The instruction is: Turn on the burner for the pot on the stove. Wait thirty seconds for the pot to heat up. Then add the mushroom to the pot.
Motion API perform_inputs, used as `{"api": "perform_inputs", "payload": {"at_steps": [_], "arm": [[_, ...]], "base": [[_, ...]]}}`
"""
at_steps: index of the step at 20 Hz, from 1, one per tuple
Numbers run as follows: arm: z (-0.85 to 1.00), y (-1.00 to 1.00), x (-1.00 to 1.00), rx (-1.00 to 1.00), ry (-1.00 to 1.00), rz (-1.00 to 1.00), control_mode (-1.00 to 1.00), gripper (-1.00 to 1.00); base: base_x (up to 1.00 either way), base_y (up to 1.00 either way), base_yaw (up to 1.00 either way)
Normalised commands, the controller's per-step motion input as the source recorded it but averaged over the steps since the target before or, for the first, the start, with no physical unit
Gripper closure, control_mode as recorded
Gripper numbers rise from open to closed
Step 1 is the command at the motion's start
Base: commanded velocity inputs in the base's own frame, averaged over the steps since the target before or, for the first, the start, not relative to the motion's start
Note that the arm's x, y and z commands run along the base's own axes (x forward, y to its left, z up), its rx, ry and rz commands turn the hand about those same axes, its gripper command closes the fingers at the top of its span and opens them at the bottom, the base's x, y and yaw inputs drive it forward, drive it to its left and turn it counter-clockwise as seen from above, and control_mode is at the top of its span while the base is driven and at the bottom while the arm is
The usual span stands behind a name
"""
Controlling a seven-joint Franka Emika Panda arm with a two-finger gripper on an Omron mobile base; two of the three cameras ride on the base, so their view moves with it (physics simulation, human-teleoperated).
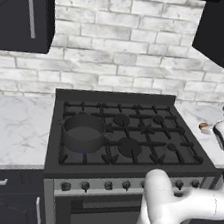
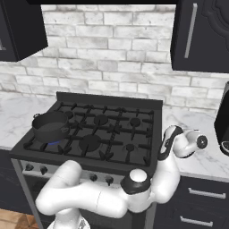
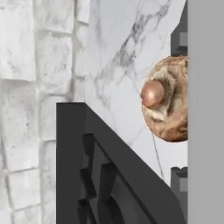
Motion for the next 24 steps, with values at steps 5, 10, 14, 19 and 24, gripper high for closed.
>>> {"api": "perform_inputs", "payload": {"at_steps": [5,10,14,19,24], "arm": [[-0.24,-0.19,0.3,0.0,0.05,0.0,-1.0,-1.0],[-0.21,-0.13,0.28,0.0,0.04,0.0,-1.0,-1.0],[-0.15,-0.01,0.24,0.0,0.0,0.0,-1.0,1.0],[-0.16,-0.05,0.09,0.0,0.0,0.0,-1.0,1.0],[0.03,0.06,-0.32,0.0,0.0,0.04,-1.0,1.0]], "base": [[0.0,0.0,0.0],[0.0,0.0,0.0],[0.0,0.0,0.0],[0.0,0.0,0.0],[0.0,0.0,0.0]]}}
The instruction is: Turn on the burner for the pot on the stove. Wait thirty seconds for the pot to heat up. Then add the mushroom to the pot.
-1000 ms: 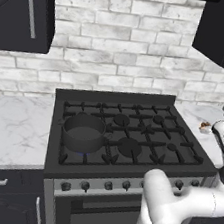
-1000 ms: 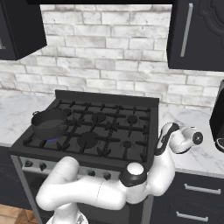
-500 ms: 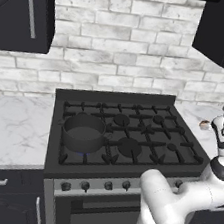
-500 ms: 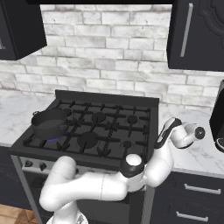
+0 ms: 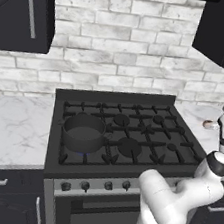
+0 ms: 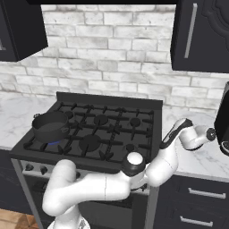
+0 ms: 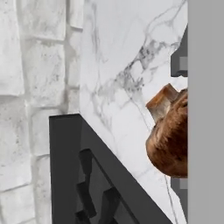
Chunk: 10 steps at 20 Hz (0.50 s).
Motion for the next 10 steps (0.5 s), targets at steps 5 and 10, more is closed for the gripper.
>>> {"api": "perform_inputs", "payload": {"at_steps": [5,10], "arm": [[0.05,0.63,-0.8,-0.12,-0.05,0.07,-1.0,1.0],[0.0,1.0,-0.79,-0.45,-0.25,0.06,-1.0,1.0]], "base": [[0.0,0.0,0.0],[0.0,0.0,0.0]]}}
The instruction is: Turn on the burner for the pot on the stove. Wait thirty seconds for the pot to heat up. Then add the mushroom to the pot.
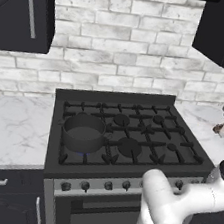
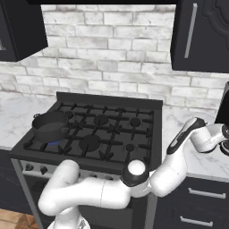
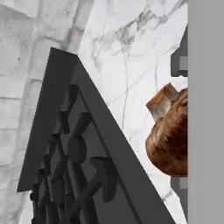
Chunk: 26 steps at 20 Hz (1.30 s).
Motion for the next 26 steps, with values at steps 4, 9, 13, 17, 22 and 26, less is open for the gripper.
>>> {"api": "perform_inputs", "payload": {"at_steps": [4,9,13,17,22,26], "arm": [[0.3,1.0,-0.69,-0.31,-0.59,0.0,-1.0,1.0],[0.34,1.0,-0.86,-0.06,-0.57,0.0,-1.0,1.0],[0.68,0.95,-0.54,-0.02,-0.23,0.02,-1.0,1.0],[1.0,0.44,-0.35,-0.04,0.02,0.12,-1.0,1.0],[0.98,0.65,-0.34,-0.04,0.19,0.11,-1.0,1.0],[0.72,0.48,-0.33,-0.14,0.16,0.05,-1.0,1.0]], "base": [[0.0,0.0,0.0],[0.0,0.0,0.0],[0.0,0.0,0.0],[0.0,0.0,0.0],[0.0,0.0,0.0],[0.0,0.0,0.0]]}}
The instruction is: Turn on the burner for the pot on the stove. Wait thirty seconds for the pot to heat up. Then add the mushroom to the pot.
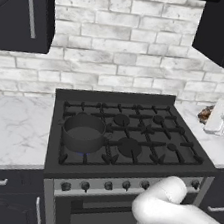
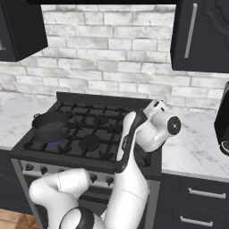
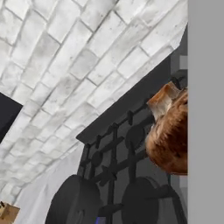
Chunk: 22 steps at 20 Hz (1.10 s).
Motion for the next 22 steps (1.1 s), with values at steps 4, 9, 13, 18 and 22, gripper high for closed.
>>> {"api": "perform_inputs", "payload": {"at_steps": [4,9,13,18,22], "arm": [[0.16,0.46,-0.23,-0.14,0.07,0.0,-1.0,1.0],[0.0,0.84,-0.01,-0.1,0.0,0.0,-1.0,1.0],[-0.01,0.72,0.0,0.0,0.13,0.0,-1.0,1.0],[0.0,0.69,0.0,0.0,0.19,0.0,-1.0,1.0],[0.0,0.59,0.0,0.0,0.18,0.0,-1.0,1.0]], "base": [[0.0,0.0,0.0],[0.0,0.0,0.0],[0.0,0.0,0.0],[0.0,0.0,0.0],[0.0,0.0,0.0]]}}
